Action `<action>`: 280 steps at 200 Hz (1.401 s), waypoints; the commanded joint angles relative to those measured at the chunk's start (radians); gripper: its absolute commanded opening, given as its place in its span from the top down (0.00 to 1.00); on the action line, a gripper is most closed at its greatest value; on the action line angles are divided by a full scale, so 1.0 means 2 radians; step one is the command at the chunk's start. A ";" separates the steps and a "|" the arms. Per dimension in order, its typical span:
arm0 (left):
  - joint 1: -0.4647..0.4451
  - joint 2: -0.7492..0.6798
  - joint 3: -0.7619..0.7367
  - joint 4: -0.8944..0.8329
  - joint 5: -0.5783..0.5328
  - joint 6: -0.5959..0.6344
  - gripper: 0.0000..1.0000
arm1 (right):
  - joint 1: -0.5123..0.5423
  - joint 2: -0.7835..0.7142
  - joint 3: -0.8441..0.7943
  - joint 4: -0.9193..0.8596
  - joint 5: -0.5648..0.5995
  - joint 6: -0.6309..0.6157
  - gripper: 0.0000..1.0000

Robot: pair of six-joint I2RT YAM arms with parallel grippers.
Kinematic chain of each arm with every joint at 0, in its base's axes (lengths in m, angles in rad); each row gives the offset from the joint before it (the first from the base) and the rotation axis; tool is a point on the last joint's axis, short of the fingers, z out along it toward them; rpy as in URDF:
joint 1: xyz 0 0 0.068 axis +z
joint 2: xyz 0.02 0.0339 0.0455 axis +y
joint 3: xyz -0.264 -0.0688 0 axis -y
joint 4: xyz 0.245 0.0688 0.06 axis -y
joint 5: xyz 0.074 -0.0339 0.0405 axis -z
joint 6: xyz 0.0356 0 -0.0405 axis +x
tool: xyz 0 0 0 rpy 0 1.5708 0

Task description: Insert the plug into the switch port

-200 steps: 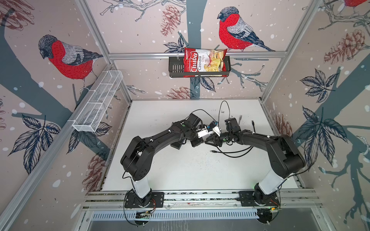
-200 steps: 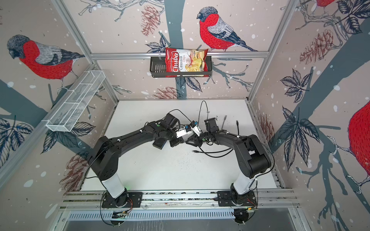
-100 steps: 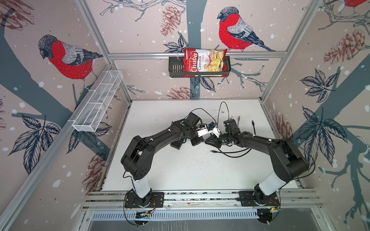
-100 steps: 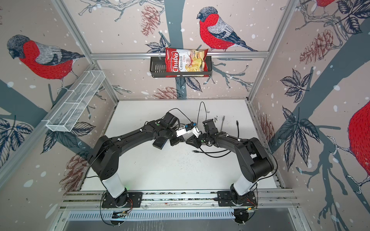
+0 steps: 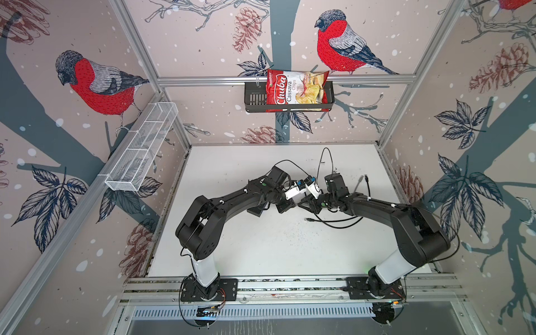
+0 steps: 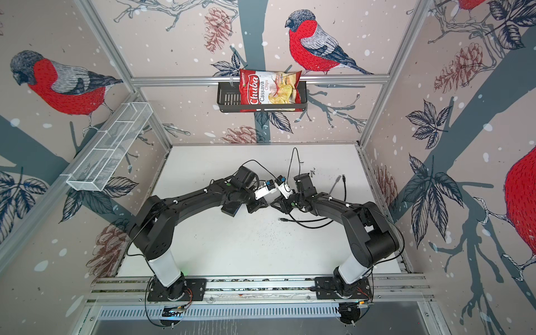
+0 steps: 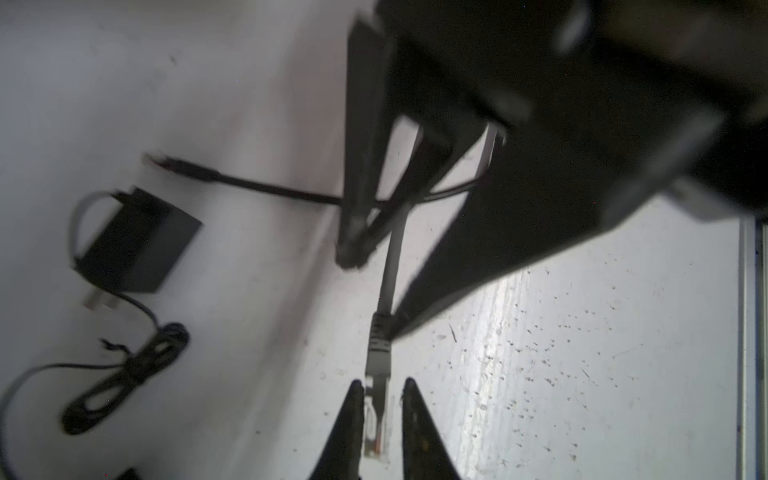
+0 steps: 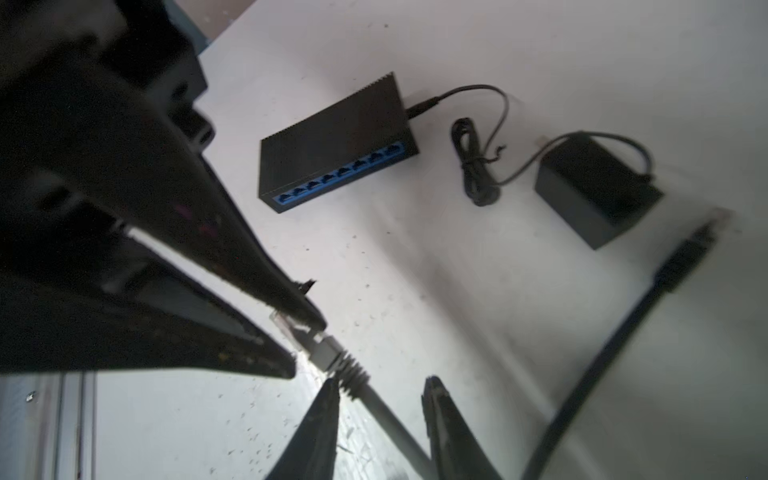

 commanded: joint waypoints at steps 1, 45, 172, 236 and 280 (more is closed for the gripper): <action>0.001 0.009 -0.020 0.026 -0.010 -0.046 0.78 | 0.004 -0.016 -0.008 0.049 0.053 0.020 0.62; 0.003 0.011 -0.047 0.068 -0.039 -0.076 0.69 | 0.008 -0.030 -0.010 0.040 0.117 -0.004 0.61; 0.004 -0.161 -0.219 0.301 -0.172 -0.222 0.03 | 0.022 -0.078 -0.058 0.014 0.132 -0.277 0.62; 0.007 -0.233 -0.303 0.388 -0.240 -0.327 0.03 | 0.038 -0.054 -0.062 -0.026 0.135 -0.324 0.64; 0.007 -0.280 -0.358 0.457 -0.256 -0.324 0.03 | 0.037 -0.040 -0.047 -0.071 0.171 -0.347 0.66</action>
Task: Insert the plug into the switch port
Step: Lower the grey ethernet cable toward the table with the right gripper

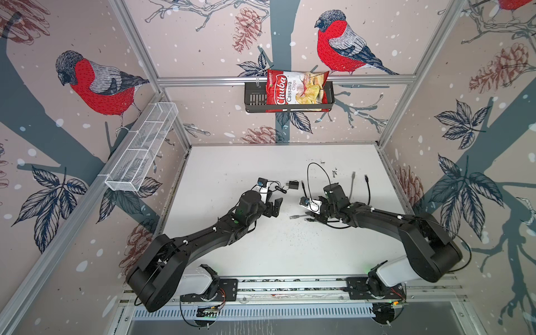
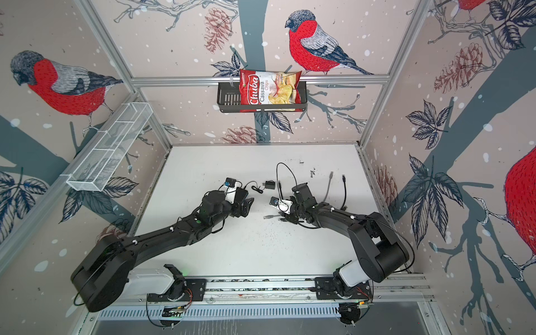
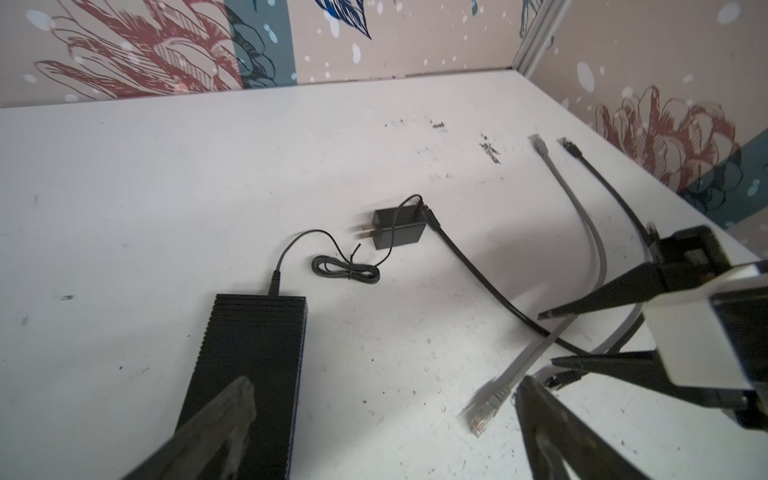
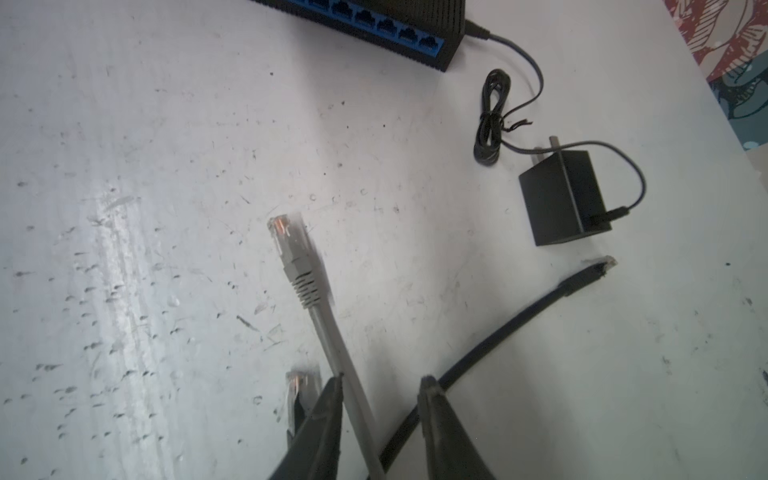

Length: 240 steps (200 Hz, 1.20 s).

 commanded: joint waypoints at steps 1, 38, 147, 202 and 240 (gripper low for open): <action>0.000 -0.018 -0.025 0.075 -0.018 -0.008 0.03 | 0.000 0.007 0.011 -0.035 0.021 -0.023 0.66; 0.000 -0.037 -0.041 0.097 -0.022 0.000 0.03 | 0.000 0.030 0.028 -0.066 0.048 -0.043 0.66; 0.000 -0.012 -0.022 0.072 0.008 0.071 0.03 | 0.000 0.082 0.049 -0.075 0.051 -0.066 0.77; 0.000 -0.023 -0.061 0.155 0.003 0.162 0.04 | -0.004 0.092 0.064 -0.090 0.039 -0.073 0.98; 0.000 -0.003 -0.022 0.082 0.006 0.237 0.05 | -0.021 0.065 0.089 -0.119 -0.007 -0.075 1.00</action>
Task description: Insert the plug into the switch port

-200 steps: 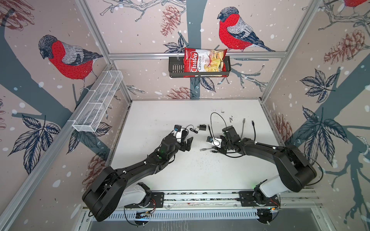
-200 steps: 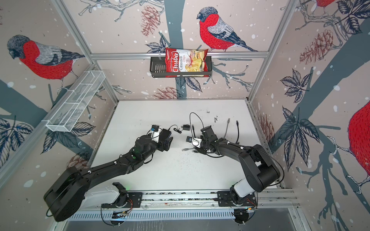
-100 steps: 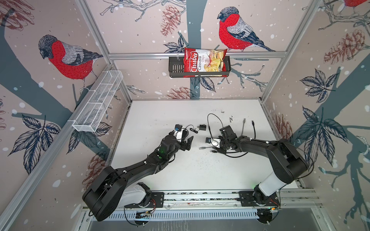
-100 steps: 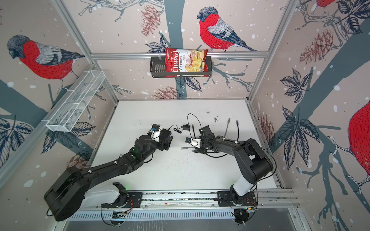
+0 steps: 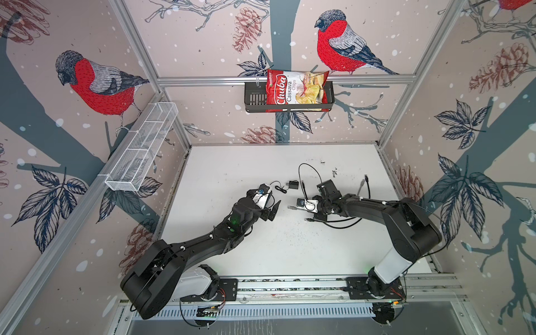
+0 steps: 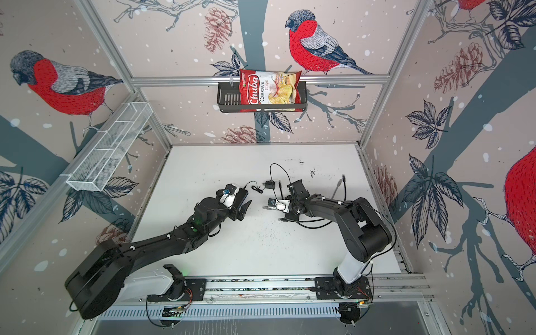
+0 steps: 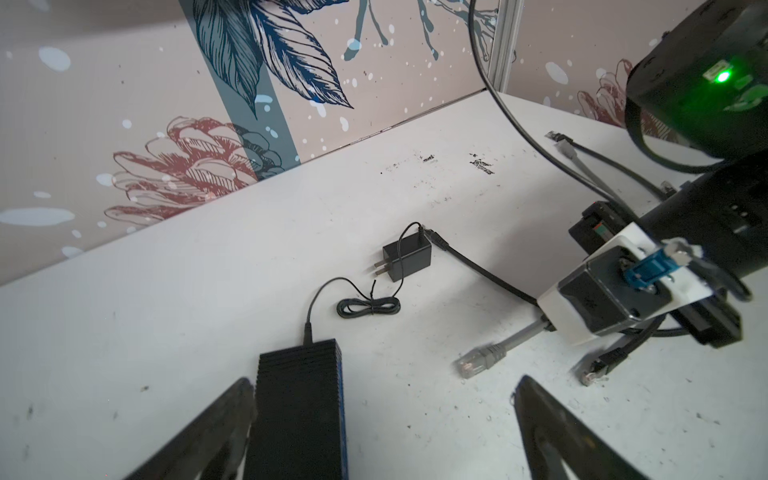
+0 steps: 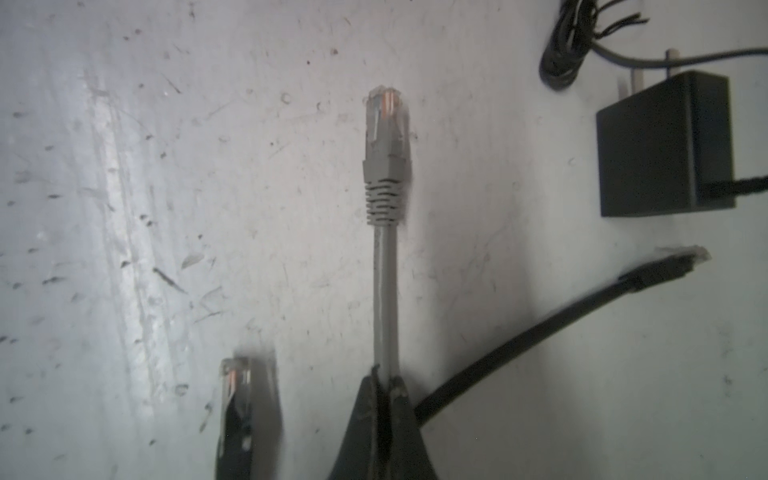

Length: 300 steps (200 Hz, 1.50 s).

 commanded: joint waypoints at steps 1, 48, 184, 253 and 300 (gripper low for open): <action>0.000 0.008 0.017 -0.016 0.003 0.069 0.05 | -0.010 -0.016 0.017 -0.039 -0.040 -0.005 1.00; 0.000 0.017 0.006 0.008 0.014 0.195 0.05 | -0.041 -0.038 0.058 -0.120 -0.119 -0.029 1.00; -0.016 0.021 0.012 -0.020 0.165 0.454 0.10 | -0.049 -0.041 0.079 -0.171 -0.189 -0.031 1.00; -0.032 0.062 0.023 -0.032 0.176 0.475 0.30 | -0.043 -0.041 0.101 -0.198 -0.208 -0.041 1.00; -0.016 0.065 0.039 -0.027 0.199 0.470 0.38 | -0.032 -0.044 0.103 -0.210 -0.211 -0.043 1.00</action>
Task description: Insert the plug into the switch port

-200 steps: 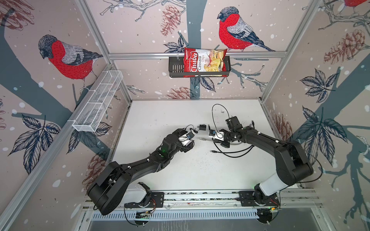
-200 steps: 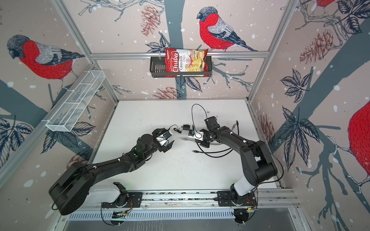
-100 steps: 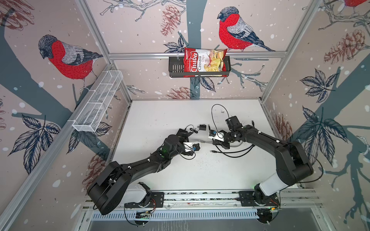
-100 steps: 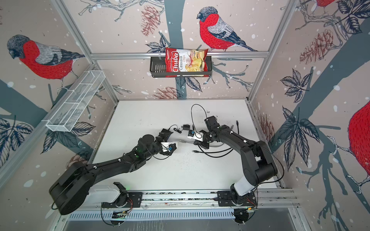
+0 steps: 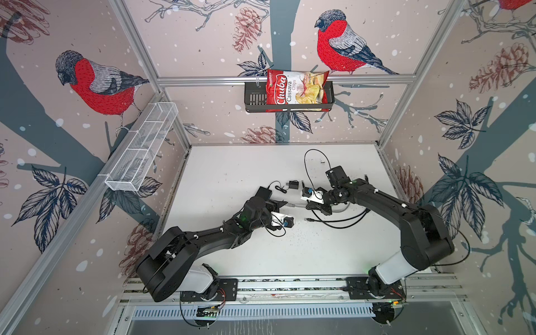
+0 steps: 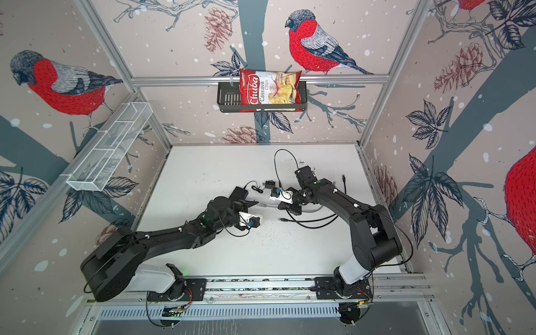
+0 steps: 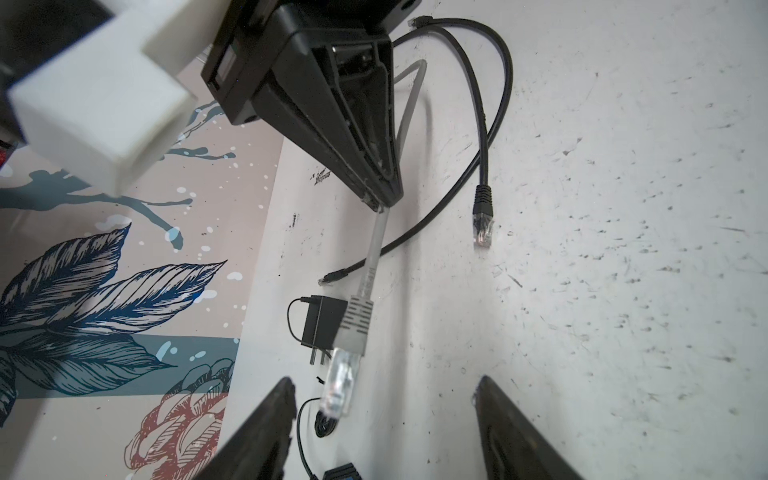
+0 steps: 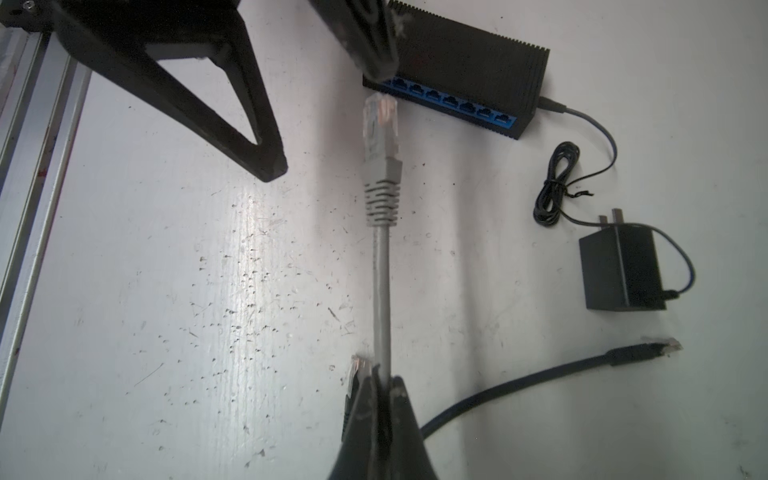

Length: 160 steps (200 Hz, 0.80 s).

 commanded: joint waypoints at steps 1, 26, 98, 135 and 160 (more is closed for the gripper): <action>0.010 0.002 0.011 0.009 0.023 -0.001 0.39 | 0.005 -0.001 0.003 -0.019 -0.015 -0.003 1.00; 0.026 0.003 0.027 -0.020 0.053 -0.002 0.44 | 0.006 0.001 0.003 -0.022 -0.022 -0.002 1.00; 0.031 0.010 0.049 -0.098 0.059 0.012 0.52 | 0.007 0.001 0.014 -0.029 -0.023 -0.001 1.00; 0.031 0.011 0.040 -0.074 0.047 0.014 0.63 | 0.008 0.001 0.016 -0.032 -0.024 -0.001 1.00; 0.031 0.016 0.041 -0.064 0.036 0.018 0.69 | 0.008 0.000 0.016 -0.032 -0.024 0.000 1.00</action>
